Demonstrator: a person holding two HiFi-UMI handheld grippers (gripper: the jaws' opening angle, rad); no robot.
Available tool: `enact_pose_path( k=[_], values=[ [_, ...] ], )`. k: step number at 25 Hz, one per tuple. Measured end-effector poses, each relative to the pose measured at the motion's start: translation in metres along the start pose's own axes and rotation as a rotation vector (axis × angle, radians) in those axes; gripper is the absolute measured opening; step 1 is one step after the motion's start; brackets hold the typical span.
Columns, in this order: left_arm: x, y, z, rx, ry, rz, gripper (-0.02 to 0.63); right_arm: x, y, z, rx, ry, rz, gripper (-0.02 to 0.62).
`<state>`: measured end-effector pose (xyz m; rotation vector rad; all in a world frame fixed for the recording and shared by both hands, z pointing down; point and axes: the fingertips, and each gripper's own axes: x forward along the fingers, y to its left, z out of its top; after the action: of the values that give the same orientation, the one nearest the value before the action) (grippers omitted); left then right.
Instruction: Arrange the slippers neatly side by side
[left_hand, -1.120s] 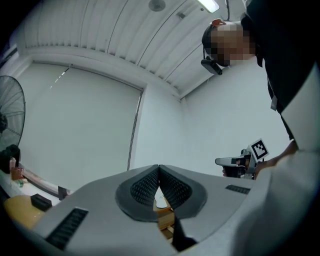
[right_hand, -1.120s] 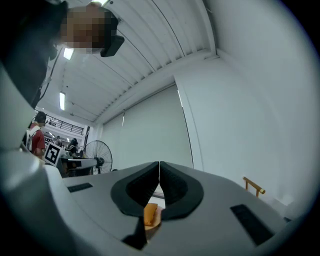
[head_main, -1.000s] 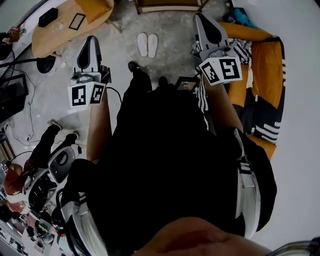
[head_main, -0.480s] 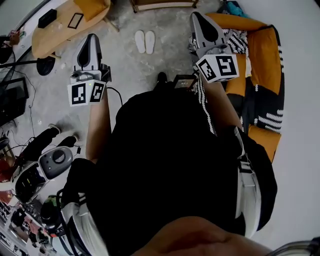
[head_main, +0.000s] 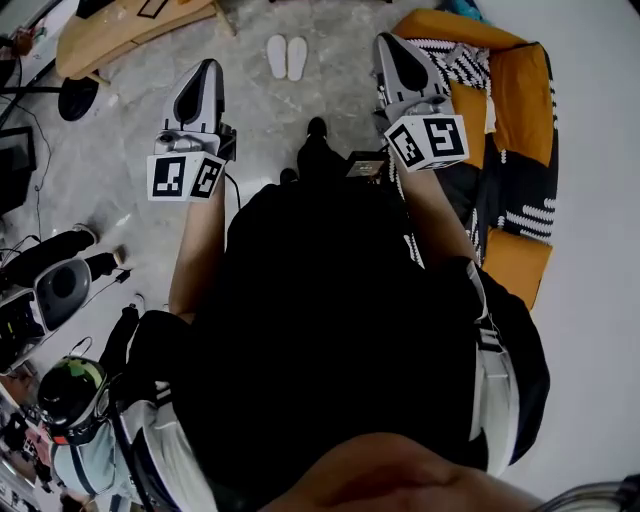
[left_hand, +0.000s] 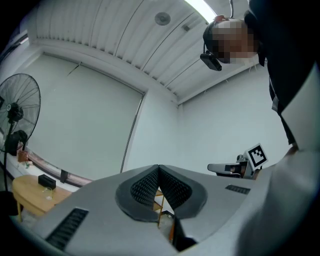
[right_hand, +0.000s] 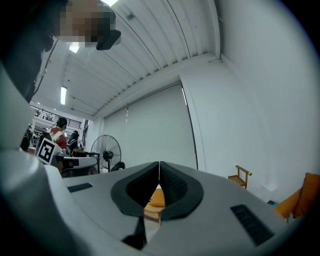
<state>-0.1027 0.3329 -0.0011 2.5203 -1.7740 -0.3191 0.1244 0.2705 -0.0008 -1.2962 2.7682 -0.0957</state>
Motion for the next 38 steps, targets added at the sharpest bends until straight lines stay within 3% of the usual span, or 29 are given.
enact_pose_path(
  k=[8,16,22,27,30,38],
  values=[
    [-0.058,-0.029,-0.034,-0.068,0.039,0.011,0.015,-0.057,0.042,-0.020,-0.013,0.070,0.016,0.032],
    [-0.072,-0.039,-0.028,-0.048,0.027,-0.010,0.015,-0.058,0.060,-0.030,0.011,0.120,0.064,0.032],
    [-0.074,-0.065,-0.031,0.006,0.059,-0.024,0.015,-0.074,0.052,-0.045,0.035,0.141,0.083,0.032],
    [-0.074,-0.098,-0.018,-0.077,0.035,-0.008,0.015,-0.110,0.036,-0.046,0.066,0.124,0.087,0.032],
    [-0.069,-0.122,-0.011,-0.040,0.031,-0.029,0.015,-0.131,0.021,-0.048,0.090,0.114,0.080,0.032],
    [-0.064,-0.184,-0.038,-0.033,0.084,-0.075,0.015,-0.176,-0.009,-0.054,0.105,0.090,0.085,0.032]
  ],
)
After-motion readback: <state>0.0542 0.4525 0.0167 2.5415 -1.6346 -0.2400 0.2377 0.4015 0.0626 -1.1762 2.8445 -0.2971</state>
